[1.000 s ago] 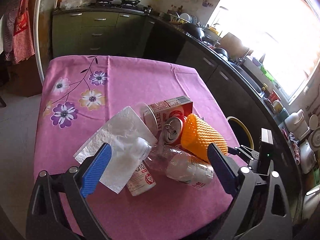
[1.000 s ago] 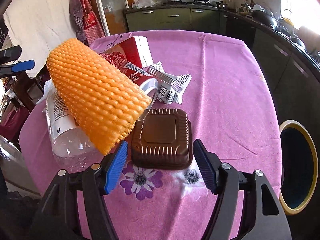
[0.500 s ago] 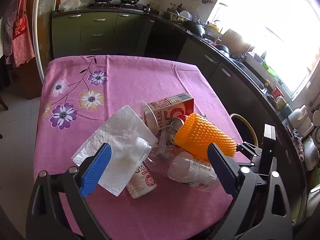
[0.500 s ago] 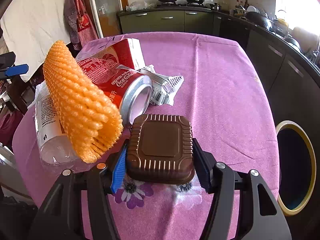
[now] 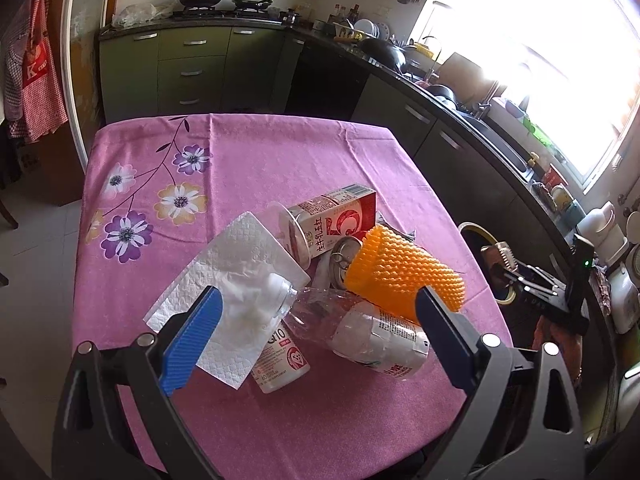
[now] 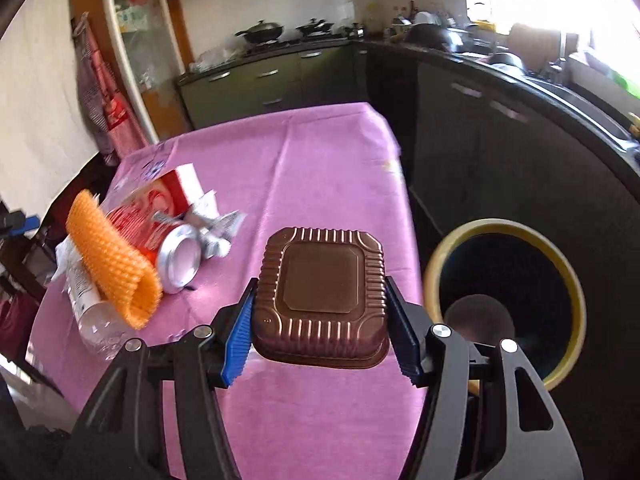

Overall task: Collect trash
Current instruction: 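Carry the brown lid over the bin and open the right gripper, then grasp the white tissue with the left gripper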

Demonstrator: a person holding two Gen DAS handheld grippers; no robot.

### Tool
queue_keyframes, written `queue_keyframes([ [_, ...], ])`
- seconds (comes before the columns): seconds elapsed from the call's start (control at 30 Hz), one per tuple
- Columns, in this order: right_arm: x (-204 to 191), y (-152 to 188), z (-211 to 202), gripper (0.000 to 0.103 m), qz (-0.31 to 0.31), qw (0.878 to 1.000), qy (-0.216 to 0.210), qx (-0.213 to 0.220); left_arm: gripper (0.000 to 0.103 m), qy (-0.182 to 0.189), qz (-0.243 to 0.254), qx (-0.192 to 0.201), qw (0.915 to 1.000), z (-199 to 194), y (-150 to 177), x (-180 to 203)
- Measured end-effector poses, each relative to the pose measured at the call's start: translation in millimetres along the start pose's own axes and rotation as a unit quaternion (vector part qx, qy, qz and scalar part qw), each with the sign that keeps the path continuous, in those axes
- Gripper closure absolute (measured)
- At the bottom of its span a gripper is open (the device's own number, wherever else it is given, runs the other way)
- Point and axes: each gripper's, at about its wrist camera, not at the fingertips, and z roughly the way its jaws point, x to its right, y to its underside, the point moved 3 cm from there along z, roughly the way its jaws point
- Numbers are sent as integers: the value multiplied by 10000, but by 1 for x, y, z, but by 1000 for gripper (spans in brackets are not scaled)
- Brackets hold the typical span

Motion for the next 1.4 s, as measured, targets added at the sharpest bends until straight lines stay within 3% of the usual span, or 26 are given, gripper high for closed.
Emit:
queue_keyframes([
  [0.1,56,-9,-3,44,513,9973,523,63,11,5,-3,-39,10000,2,0,1],
  [0.23,122,-7,23,44,985,9875,1178,-348,10,-9,32,-84,10000,4,1,4],
  [0.43,181,7,65,43,1383,9731,1657,-811,10,-170,-23,-81,9998,3,-4,-2],
  [0.5,193,10,77,39,1458,9693,1725,-974,10,-231,-17,-98,9997,3,-6,-4],
  [0.57,203,15,83,25,1518,9654,1836,-1057,10,-274,-15,-123,9995,4,-7,-6],
  [0.83,202,24,68,25,1463,9671,1913,-817,10,-362,-176,-318,9987,15,-17,-27],
  [1.13,178,21,64,25,1363,9730,1731,-695,7,-495,-696,-679,9940,38,-13,-93],
  [1.3,162,17,66,25,1234,9761,1644,-700,8,-19,-1069,-959,9896,53,3,-110],
  [1.4,155,14,69,25,1177,9775,1606,-694,16,188,-1161,-1002,9880,56,7,-111],
])
